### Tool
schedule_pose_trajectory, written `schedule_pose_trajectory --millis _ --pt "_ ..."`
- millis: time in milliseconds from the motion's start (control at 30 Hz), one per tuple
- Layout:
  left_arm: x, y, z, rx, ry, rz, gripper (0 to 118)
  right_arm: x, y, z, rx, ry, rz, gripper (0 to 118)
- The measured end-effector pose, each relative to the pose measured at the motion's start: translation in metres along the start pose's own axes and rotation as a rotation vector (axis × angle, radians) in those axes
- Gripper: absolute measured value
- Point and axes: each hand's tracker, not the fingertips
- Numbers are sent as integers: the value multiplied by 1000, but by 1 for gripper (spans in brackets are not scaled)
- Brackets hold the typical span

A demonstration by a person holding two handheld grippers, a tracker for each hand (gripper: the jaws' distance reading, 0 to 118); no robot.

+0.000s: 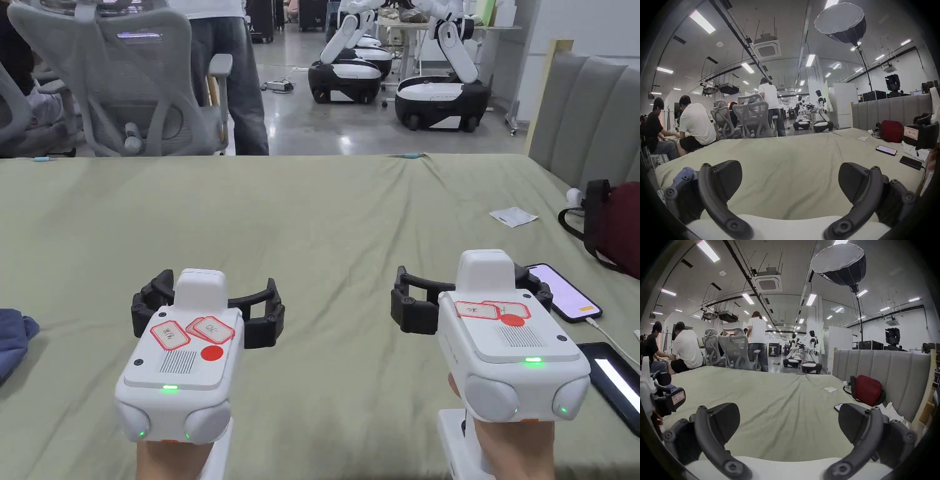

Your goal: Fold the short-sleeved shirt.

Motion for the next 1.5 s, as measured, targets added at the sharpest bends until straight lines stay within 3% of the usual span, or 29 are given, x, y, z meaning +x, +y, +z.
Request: schedule_pose_trajectory --millis 1500 --pt "-2 0 8 17 19 14 118 -2 -6 3 2 -18 -4 118"
